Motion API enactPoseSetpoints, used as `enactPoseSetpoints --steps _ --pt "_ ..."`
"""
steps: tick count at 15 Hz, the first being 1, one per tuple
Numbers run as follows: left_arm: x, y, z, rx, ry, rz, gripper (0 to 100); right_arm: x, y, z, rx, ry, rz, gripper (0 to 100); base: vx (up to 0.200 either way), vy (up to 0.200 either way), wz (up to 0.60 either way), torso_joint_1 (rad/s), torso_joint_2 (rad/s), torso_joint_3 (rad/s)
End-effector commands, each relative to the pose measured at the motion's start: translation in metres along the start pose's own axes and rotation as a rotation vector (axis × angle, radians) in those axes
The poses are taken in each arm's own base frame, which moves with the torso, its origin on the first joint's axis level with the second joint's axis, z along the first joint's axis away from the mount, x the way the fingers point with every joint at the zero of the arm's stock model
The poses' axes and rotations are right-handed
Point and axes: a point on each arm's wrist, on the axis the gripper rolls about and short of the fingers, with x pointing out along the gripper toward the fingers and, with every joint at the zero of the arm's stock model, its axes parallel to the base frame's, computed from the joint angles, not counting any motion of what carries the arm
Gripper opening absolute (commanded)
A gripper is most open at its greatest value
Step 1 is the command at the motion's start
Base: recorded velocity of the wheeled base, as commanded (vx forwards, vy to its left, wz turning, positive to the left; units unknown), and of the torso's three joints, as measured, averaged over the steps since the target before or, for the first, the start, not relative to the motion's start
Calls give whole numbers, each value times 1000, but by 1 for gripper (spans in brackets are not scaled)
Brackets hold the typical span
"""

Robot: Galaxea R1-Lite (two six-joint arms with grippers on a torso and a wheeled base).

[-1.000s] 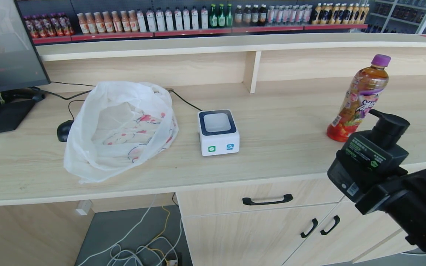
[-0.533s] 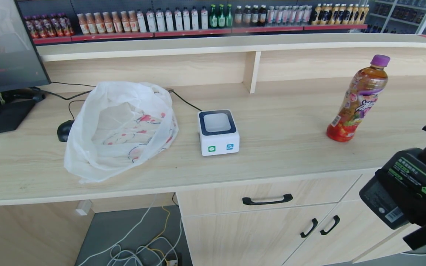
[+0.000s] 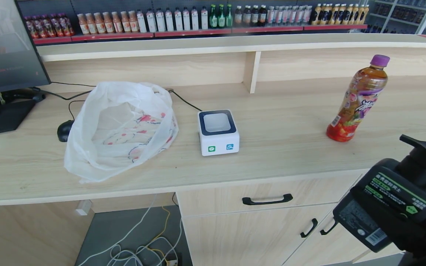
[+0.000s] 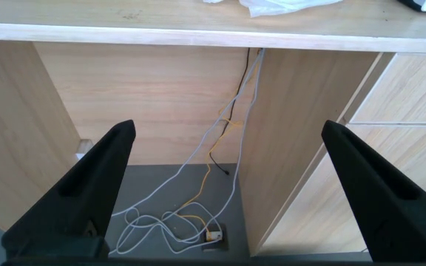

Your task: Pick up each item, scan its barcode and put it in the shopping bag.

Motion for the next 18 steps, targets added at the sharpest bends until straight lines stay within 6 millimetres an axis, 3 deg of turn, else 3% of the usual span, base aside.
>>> enactPoseSetpoints --steps 1,12,14,18 --pt "0 0 0 0 0 0 100 13 7 -1 34 19 16 0 0 0 0 0 0 0" --pt "0 0 0 0 0 0 100 54 16 -8 227 109 209 0 0 0 0 0 0 0" --pt "0 0 0 0 0 0 100 77 19 -1 275 75 208 0 0 0 0 0 0 0" --pt "0 0 0 0 0 0 100 99 25 6 332 36 213 0 0 0 0 0 0 0"
